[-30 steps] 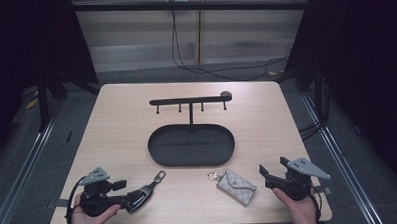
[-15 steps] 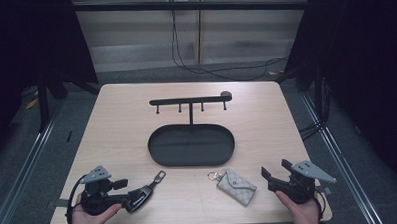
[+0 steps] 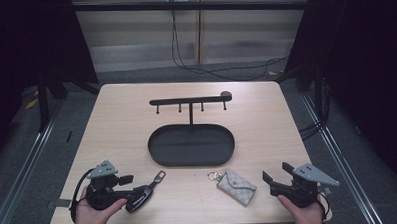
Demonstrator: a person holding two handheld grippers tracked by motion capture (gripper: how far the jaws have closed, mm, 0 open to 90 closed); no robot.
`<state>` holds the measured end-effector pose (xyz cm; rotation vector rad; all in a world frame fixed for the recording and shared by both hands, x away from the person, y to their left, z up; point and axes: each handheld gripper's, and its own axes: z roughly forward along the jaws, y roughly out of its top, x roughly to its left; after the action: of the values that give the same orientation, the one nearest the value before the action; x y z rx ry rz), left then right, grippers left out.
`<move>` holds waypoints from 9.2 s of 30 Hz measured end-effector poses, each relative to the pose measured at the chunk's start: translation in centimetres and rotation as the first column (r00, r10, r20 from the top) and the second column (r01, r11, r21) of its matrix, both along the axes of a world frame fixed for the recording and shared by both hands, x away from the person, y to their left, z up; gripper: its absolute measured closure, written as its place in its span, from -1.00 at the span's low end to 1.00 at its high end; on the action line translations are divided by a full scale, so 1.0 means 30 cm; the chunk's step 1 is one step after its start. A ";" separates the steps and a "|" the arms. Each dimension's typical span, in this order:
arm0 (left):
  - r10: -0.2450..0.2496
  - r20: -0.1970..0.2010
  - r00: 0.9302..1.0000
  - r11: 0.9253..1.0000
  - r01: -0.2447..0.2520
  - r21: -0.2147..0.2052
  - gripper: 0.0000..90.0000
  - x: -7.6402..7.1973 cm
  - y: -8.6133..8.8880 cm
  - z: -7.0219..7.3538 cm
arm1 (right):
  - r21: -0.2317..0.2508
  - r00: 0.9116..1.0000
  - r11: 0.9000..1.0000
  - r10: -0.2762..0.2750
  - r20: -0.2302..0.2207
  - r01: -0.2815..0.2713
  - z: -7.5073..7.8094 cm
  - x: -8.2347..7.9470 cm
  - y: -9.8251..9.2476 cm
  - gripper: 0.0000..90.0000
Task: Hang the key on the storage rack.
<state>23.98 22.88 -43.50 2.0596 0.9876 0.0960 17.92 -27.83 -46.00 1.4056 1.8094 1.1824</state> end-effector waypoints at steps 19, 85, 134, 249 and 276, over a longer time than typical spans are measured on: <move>-0.053 -0.051 0.997 0.987 0.060 0.148 -0.08 0.097 -0.084 0.066 | 0.023 1.000 1.000 0.014 -0.018 -0.013 0.005 0.000 -0.007 -0.51; -0.109 -0.390 0.914 0.815 0.307 0.492 0.39 0.323 -0.341 -0.081 | 0.012 0.996 0.999 0.048 -0.070 -0.047 -0.007 0.019 0.005 -0.58; -0.080 -0.378 0.922 0.784 0.292 0.548 0.57 0.318 -0.363 -0.066 | -0.020 0.996 0.999 0.032 -0.088 -0.034 -0.011 0.023 0.009 -0.57; -0.016 -0.326 0.945 0.828 0.195 0.525 0.57 0.535 -0.317 0.480 | -0.005 0.995 0.999 0.031 -0.098 -0.032 -0.011 0.025 0.005 -0.58; 0.066 -0.332 0.941 0.814 0.142 0.564 0.57 0.663 -0.408 0.464 | -0.004 0.994 0.999 0.044 -0.102 -0.045 -0.013 0.028 0.005 -0.57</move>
<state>43.88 10.65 -29.58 2.7300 1.2346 0.0220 18.75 -27.67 -46.39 1.4525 1.9219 1.1448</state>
